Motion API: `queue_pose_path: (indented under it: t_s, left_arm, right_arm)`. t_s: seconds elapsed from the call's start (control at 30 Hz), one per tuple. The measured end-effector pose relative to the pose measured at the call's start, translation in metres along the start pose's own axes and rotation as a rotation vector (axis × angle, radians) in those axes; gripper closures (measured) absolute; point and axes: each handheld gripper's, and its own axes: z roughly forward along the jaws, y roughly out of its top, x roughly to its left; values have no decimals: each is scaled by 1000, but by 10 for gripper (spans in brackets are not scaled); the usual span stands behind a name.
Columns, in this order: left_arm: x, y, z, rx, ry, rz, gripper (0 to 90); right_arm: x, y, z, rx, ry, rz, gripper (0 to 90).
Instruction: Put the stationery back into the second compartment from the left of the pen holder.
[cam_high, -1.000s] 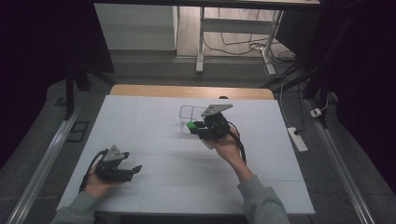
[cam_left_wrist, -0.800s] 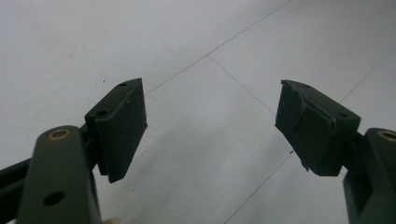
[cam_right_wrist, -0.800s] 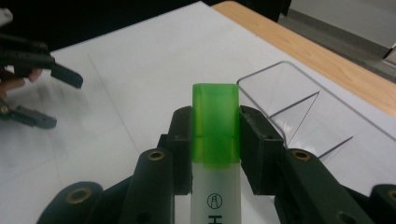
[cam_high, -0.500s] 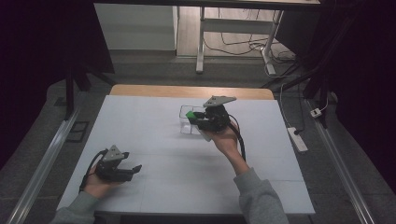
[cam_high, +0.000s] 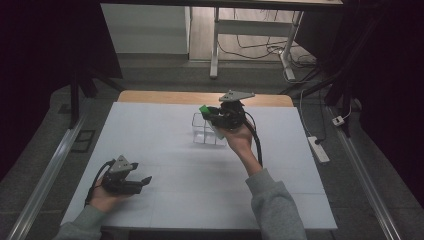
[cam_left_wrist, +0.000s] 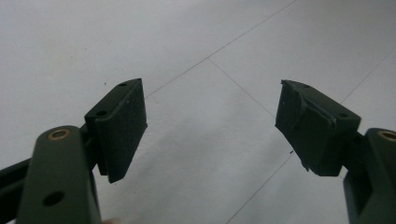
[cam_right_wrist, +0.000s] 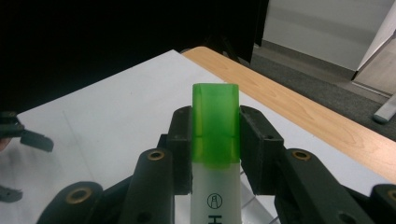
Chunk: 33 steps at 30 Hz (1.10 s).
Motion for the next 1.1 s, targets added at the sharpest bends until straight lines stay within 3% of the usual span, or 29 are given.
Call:
queue_pose_path:
  t_s: [0.13, 0.2, 0.63, 1.1]
  left_arm:
    - [0, 0, 0, -1, -1, 0, 245]
    - [0, 0, 0, -2, -1, -1, 245]
    - [-2, 0, -1, -5, -5, 10, 246]
    - [-2, 0, -1, -5, -4, 10, 245]
  right_arm:
    - [-5, 3, 6, -11, -8, -4, 665]
    - [-8, 3, 10, -22, 10, 6, 665]
    - [-22, 6, 37, -48, -39, 22, 664]
    - [-38, 5, 51, -88, -70, 63, 663]
